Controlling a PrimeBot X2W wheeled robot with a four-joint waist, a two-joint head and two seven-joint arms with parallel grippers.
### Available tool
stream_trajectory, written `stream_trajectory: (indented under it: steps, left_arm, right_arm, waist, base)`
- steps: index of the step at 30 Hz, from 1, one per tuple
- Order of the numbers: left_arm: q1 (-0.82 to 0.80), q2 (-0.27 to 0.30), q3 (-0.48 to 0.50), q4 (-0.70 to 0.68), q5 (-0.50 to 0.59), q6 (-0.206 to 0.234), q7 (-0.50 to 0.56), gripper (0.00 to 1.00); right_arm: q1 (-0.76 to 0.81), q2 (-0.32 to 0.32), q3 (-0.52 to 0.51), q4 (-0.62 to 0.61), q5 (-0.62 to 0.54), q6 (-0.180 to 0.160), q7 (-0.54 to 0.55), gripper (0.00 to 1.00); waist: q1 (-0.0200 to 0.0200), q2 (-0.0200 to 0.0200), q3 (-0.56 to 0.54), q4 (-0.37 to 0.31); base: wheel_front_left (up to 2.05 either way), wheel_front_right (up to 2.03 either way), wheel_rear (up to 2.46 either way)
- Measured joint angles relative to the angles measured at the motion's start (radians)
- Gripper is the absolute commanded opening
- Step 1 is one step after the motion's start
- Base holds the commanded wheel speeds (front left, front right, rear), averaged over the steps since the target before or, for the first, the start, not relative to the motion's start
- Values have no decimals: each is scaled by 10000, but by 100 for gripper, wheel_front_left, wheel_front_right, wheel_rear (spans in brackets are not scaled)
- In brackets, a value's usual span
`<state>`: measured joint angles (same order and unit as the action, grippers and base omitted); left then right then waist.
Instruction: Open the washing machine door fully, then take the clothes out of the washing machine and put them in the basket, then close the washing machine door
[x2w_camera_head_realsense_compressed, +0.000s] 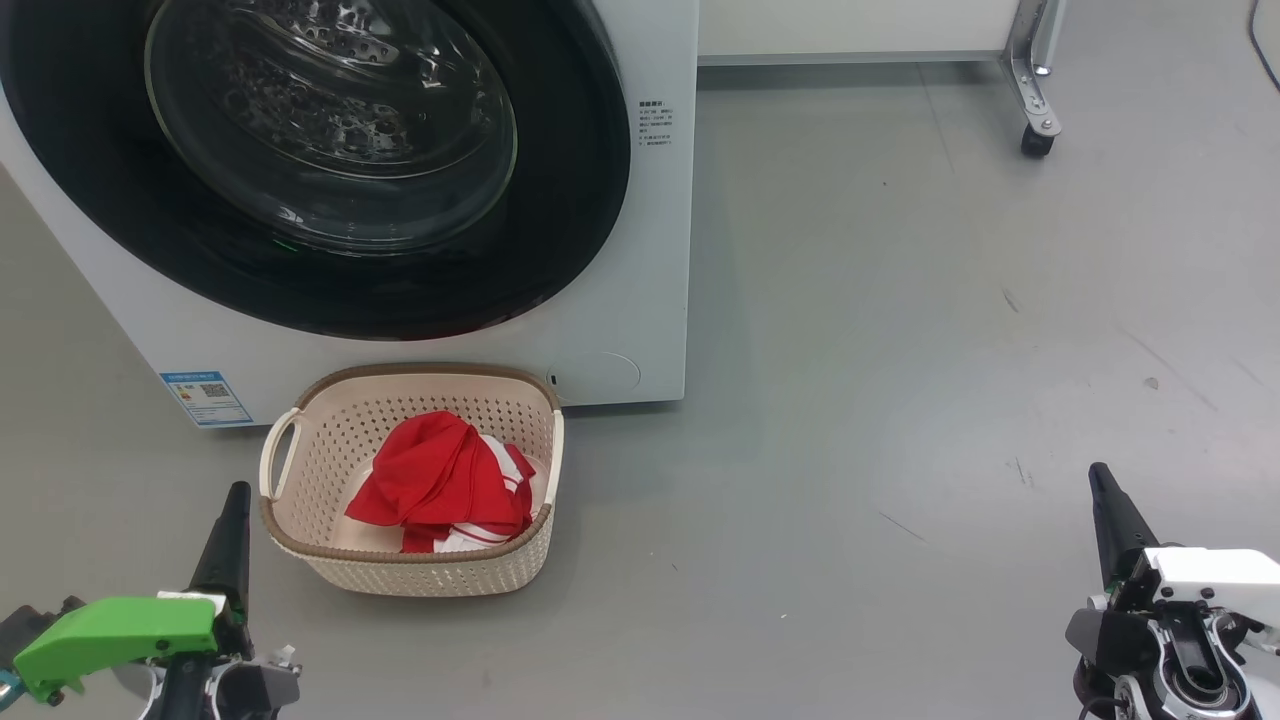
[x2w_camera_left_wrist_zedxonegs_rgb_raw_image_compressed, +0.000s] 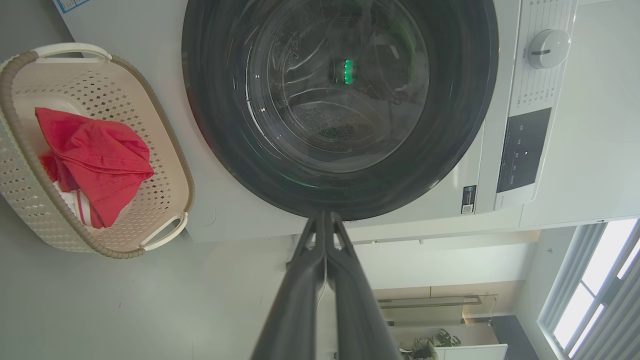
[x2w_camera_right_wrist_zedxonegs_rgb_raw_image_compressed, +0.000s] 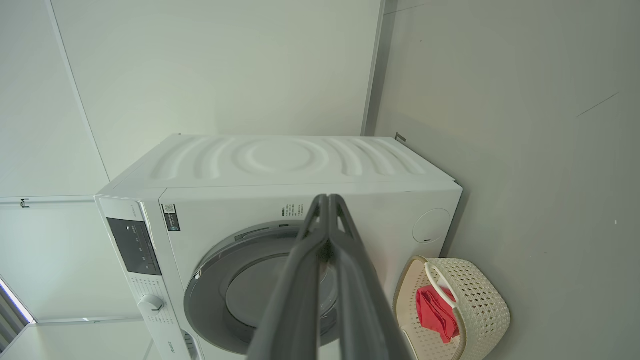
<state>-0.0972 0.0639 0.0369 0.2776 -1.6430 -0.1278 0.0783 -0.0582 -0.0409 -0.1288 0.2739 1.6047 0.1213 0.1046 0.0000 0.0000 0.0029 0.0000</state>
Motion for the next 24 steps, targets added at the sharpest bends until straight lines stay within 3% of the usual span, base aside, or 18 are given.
stream_trajectory:
  steps: [24]
  left_arm:
    - [0,-6,23,-8,0,0,0,0]
  right_arm:
    - [0,2,-4,0,0,0,2,0]
  waist:
    - [0,0,1,0]
  base:
    - [0,0,0]
